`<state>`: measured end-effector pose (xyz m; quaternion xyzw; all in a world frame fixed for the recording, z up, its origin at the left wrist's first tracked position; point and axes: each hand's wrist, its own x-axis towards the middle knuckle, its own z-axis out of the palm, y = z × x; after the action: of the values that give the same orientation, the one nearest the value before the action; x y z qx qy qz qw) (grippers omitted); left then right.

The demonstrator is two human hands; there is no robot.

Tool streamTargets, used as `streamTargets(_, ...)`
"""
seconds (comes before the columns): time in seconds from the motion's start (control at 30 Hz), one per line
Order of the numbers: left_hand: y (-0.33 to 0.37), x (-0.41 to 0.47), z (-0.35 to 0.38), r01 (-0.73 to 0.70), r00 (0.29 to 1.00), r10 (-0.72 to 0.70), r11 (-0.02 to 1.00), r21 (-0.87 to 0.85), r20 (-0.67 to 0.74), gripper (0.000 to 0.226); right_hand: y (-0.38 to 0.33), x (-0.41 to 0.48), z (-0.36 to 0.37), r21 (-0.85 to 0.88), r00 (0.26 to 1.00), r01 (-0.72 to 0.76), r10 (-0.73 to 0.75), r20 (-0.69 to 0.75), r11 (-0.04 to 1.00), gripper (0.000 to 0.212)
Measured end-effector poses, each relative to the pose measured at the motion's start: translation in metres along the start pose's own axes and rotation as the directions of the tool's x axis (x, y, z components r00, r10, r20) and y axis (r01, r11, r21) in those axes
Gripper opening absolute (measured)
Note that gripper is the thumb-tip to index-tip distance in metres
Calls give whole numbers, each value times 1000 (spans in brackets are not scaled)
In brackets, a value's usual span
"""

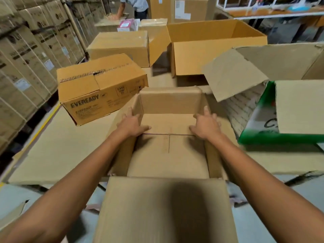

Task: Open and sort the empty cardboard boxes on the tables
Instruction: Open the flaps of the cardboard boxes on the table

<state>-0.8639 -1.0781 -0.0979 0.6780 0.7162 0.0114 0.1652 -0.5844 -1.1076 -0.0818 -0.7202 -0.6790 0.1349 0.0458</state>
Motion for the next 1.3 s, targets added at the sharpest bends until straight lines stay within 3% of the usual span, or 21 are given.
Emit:
streamTargets(0.13,-16,-100,9,-50,999,49,993,-108,-11,89,20,-58,7,103,993,75,-83,82,992,58)
streamTargets(0.27,-32,-172,17,-96,993,109,958,-269,35,103,41,-118,-10,139,900,173,-213,380,975,70)
streamTargets(0.4,-37,-206,23,-93,988,120,962,-258,93,80,50,-146,-24,67,811,273,-267,521,960,77)
streamTargets(0.47,-30,-211,33,-80,997,81,974,-211,0,78,48,-148,-13,35,842,296,-278,463,954,67)
streamTargets(0.57,-17,-213,45,-12,984,-12,991,-133,-175,103,41,-150,1,14,917,266,-257,304,964,46)
streamTargets(0.73,9,-214,46,64,978,-82,993,-100,-191,98,41,-160,14,-14,981,192,-192,-14,981,36)
streamTargets(0.87,20,-232,52,18,970,-41,995,-98,-239,86,37,-186,21,83,971,196,-182,-158,977,50)
streamTargets(1.03,6,-308,58,-91,905,-30,961,-262,-425,64,6,-251,18,300,909,374,-283,-305,877,54)
streamTargets(1.3,-59,-444,79,-65,738,-239,905,-420,-631,51,-76,-361,47,541,874,485,-396,-280,687,52)
